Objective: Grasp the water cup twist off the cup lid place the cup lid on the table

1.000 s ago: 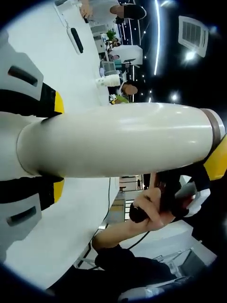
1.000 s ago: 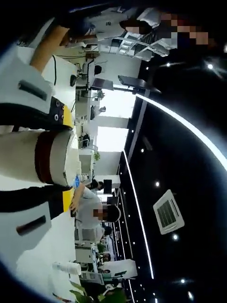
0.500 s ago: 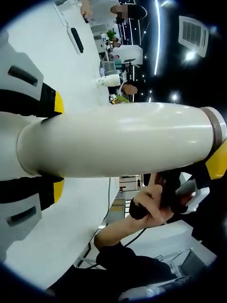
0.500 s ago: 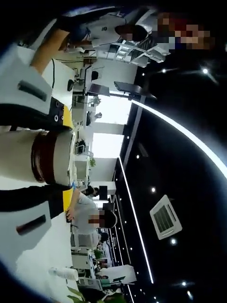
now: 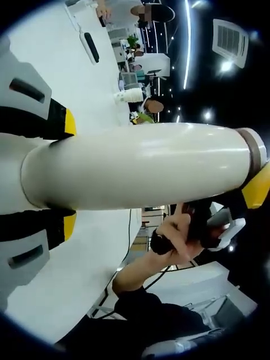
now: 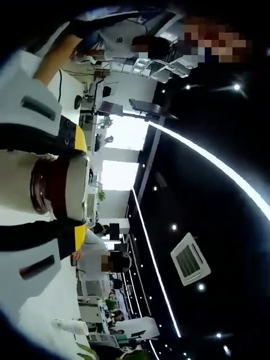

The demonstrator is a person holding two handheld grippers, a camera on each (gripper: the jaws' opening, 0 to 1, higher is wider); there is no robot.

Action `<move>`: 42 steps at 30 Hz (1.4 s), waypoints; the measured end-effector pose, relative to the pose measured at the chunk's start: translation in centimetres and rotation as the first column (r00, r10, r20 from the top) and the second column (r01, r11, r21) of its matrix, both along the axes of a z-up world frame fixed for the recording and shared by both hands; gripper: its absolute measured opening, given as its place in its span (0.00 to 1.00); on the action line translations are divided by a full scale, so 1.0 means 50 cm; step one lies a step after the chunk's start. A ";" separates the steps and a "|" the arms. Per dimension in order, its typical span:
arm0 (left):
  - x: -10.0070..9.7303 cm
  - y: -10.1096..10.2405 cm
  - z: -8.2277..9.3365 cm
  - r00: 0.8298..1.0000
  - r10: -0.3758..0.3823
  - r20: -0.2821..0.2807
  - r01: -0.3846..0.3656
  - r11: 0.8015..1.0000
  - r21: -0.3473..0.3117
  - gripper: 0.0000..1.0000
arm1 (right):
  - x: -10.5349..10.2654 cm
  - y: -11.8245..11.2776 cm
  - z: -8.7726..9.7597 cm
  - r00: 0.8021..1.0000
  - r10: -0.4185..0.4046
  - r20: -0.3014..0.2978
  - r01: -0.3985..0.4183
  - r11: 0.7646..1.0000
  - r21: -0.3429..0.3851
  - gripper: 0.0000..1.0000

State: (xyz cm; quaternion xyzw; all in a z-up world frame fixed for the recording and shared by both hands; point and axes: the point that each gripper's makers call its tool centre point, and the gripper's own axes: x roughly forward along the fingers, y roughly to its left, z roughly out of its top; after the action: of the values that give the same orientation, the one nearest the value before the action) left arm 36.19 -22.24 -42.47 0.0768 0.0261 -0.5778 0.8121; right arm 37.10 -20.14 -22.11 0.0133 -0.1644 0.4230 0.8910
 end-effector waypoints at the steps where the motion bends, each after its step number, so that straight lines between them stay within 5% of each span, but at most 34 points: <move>1: -0.001 -0.001 -0.001 1.000 -0.002 0.004 0.002 1.000 0.004 0.50 | -0.003 0.001 0.009 0.999 -0.023 0.036 0.024 0.999 -0.033 0.47; 25: -0.004 0.000 -0.001 1.000 0.001 0.000 -0.001 1.000 0.008 0.50 | -0.022 -0.020 0.071 0.999 -0.002 0.044 0.001 1.000 0.025 0.47; 42: -0.001 0.002 -0.003 1.000 0.004 0.000 -0.004 1.000 0.010 0.50 | -0.020 -0.076 0.068 0.998 -0.049 0.027 0.048 0.998 0.033 0.47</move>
State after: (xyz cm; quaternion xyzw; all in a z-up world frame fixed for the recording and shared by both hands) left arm 36.13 -22.15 -42.61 0.0808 0.0290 -0.5759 0.8130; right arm 36.12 -23.96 -18.70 0.0180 -0.1840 0.3985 0.8984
